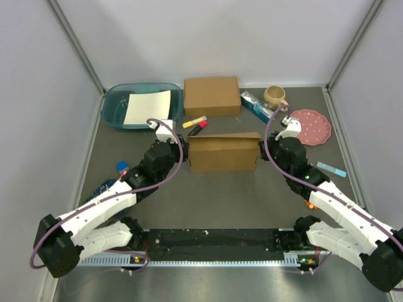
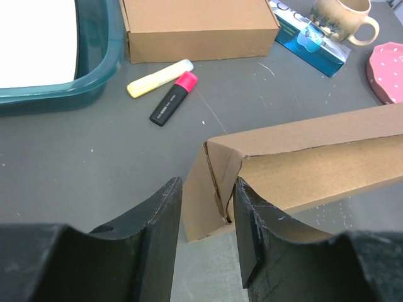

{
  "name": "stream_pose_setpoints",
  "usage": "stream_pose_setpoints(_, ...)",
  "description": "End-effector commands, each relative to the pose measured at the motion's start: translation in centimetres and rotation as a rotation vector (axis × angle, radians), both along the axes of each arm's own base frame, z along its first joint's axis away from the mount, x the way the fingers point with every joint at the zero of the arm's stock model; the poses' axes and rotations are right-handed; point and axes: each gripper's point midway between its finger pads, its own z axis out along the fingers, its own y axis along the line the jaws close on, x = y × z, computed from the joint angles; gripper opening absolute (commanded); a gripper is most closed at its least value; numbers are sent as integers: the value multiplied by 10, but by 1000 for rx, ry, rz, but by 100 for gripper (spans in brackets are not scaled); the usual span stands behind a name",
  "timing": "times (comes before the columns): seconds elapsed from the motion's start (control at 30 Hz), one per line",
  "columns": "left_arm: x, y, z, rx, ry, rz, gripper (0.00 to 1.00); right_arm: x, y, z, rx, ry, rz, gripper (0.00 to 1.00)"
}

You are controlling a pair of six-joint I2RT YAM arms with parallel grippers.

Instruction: Fold the paper box

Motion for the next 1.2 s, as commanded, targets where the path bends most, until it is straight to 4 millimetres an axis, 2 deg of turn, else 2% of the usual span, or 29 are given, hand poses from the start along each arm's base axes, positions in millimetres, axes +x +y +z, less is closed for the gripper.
stream_pose_setpoints(0.0, 6, -1, 27, -30, -57, -9, 42, -23, -14, -54, -91, 187, -4, 0)
stream_pose_setpoints(0.1, 9, -3, 29, -31, -57, -20, 36, -24, -14, -54, -89, 189, -4, 0)
stream_pose_setpoints(0.4, 12, -10, 39, -41, -74, -41, 31, -25, -14, -57, -92, 193, -4, 0)
stream_pose_setpoints(0.5, 12, -13, 40, -48, -76, -55, 21, -26, -14, -58, -90, 196, -2, 0)
stream_pose_setpoints(0.53, 11, -14, 37, -47, -69, -63, 13, -25, -14, -58, -89, 194, -3, 0)
stream_pose_setpoints(0.6, 11, -16, 35, -55, -67, -71, 3, -25, -14, -58, -88, 195, -2, 0)
stream_pose_setpoints(0.63, 10, -17, 30, -55, -59, -76, 0, -26, -13, -58, -89, 195, 0, 0)
stream_pose_setpoints(0.7, 8, -18, 30, -75, -64, -85, 0, -26, -13, -58, -85, 195, 3, 0)
stream_pose_setpoints(0.9, 0, -26, 8, -91, -39, -141, 0, -27, -13, -56, -80, 190, 3, 0)
stream_pose_setpoints(1.17, -9, -21, -35, -75, 41, -127, 0, -28, -13, -54, -78, 182, 9, 0)
